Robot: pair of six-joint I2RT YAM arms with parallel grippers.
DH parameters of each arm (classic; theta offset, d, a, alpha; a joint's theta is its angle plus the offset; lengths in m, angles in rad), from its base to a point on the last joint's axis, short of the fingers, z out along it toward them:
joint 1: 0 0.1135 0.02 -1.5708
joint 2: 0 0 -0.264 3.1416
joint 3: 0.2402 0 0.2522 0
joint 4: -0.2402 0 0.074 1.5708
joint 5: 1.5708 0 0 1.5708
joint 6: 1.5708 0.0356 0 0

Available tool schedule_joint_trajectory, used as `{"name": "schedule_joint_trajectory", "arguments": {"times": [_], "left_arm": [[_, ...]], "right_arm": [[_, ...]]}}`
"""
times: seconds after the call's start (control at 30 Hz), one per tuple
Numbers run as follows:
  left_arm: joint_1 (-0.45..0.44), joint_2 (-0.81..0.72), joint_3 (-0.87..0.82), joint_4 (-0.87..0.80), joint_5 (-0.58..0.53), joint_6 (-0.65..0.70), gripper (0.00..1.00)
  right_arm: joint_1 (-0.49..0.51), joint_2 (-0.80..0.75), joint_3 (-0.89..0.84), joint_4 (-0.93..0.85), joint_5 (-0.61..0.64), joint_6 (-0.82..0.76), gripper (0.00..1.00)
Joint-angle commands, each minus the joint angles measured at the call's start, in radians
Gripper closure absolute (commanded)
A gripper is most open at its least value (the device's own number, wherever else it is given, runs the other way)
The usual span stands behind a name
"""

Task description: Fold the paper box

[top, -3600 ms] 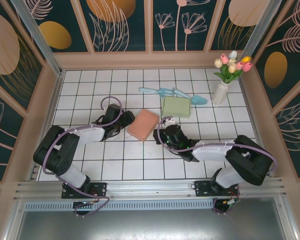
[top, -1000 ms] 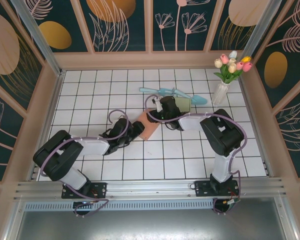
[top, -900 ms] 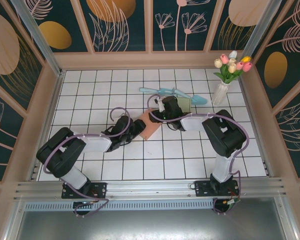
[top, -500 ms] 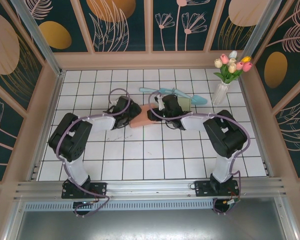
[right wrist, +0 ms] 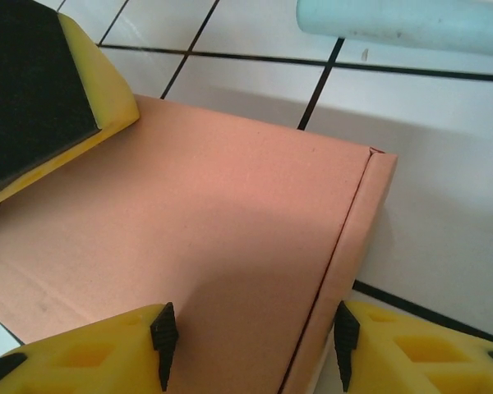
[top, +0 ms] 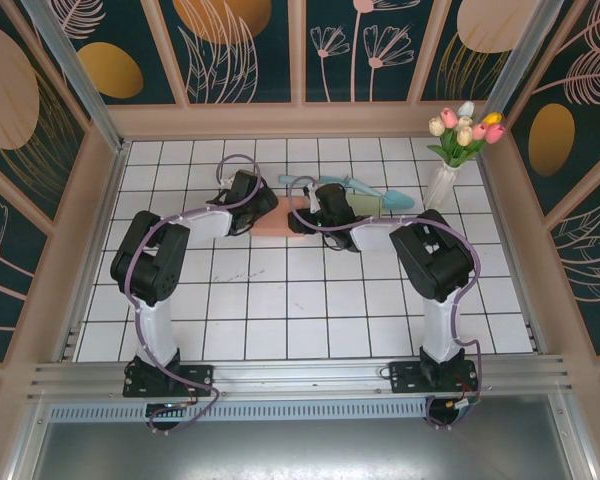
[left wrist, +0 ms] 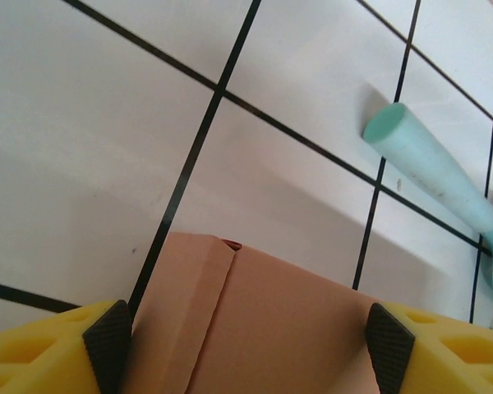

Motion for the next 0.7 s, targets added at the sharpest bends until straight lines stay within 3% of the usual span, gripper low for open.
{"name": "schedule_joint_trajectory", "arguments": {"times": [0.0,0.37,0.53,0.67], "left_arm": [[0.009,0.016,0.036,-0.007,0.02,0.02,0.21],[0.074,-0.047,-0.001,-0.051,0.007,0.022,0.11],[0.074,-0.224,-0.125,0.007,-0.049,0.048,0.1],[0.074,-0.373,-0.184,0.008,-0.16,0.113,0.08]], "right_arm": [[0.024,0.01,0.043,0.023,-0.012,-0.004,0.43],[-0.018,-0.108,-0.009,-0.07,0.031,0.014,0.37],[-0.026,-0.292,-0.109,-0.102,0.108,-0.002,0.37],[-0.043,-0.451,-0.161,-0.178,0.197,-0.016,0.36]]}}
